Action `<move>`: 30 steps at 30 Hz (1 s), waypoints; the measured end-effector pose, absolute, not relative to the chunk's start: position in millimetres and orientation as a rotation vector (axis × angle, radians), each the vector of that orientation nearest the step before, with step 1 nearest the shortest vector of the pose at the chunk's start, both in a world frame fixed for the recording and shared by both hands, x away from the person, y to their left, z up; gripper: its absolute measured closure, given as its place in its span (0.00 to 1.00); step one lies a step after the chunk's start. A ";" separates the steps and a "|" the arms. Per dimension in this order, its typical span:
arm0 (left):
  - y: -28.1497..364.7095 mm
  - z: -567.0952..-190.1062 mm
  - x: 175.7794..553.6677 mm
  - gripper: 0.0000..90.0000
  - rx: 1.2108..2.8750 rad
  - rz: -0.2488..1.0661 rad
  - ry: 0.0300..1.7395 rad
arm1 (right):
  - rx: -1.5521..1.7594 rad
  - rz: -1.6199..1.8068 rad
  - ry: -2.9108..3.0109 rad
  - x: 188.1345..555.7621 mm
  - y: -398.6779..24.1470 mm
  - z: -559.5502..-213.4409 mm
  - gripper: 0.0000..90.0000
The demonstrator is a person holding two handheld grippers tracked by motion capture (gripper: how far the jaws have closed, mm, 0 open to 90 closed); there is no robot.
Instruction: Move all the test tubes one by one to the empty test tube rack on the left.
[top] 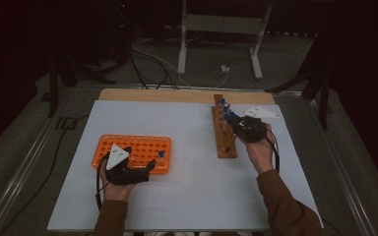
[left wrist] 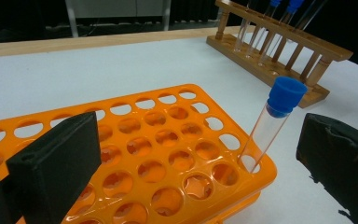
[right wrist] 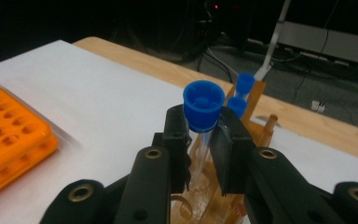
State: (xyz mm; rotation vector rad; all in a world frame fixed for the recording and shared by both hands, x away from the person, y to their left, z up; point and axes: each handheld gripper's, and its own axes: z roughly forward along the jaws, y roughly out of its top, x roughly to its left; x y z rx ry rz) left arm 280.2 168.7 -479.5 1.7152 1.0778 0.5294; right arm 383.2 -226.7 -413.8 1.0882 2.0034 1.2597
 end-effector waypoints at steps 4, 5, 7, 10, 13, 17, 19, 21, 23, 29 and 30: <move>169.4 -478.6 279.7 0.01 1.705 0.530 1.081 | 1.068 1.282 1.994 380.2 -226.7 -403.9 0.86; 169.7 -478.2 279.5 0.01 1.700 0.530 1.082 | 1.064 1.288 1.993 379.5 -226.5 -401.8 0.86; 170.4 -476.7 279.1 0.01 1.692 0.534 1.088 | 1.055 1.299 1.995 378.5 -225.8 -398.2 0.86; 171.0 -469.2 277.9 0.02 1.663 0.546 1.080 | 1.036 1.318 2.007 376.1 -222.9 -394.0 0.86; 169.8 -460.6 277.1 0.04 1.650 0.552 1.061 | 1.018 1.322 2.029 373.7 -218.6 -393.1 0.86; 165.7 -453.2 280.7 0.07 1.666 0.567 1.061 | 1.010 1.326 2.073 373.0 -210.8 -393.7 0.85; 163.5 -451.0 283.2 0.08 1.675 0.569 1.054 | 1.001 1.325 2.095 372.8 -205.8 -393.9 0.85; 159.9 -448.1 285.2 0.08 1.681 0.571 1.043 | 0.994 1.326 2.114 371.6 -200.1 -393.8 0.85; 155.4 -444.5 287.5 0.09 1.693 0.573 1.029 | 0.980 1.330 2.131 370.3 -194.3 -393.4 0.85; 138.9 -429.3 294.8 0.14 1.697 0.567 0.966 | 0.949 1.359 2.177 366.2 -176.1 -388.8 0.85; 135.9 -426.7 296.3 0.15 1.699 0.560 0.954 | 0.938 1.358 2.184 365.1 -172.8 -387.7 0.85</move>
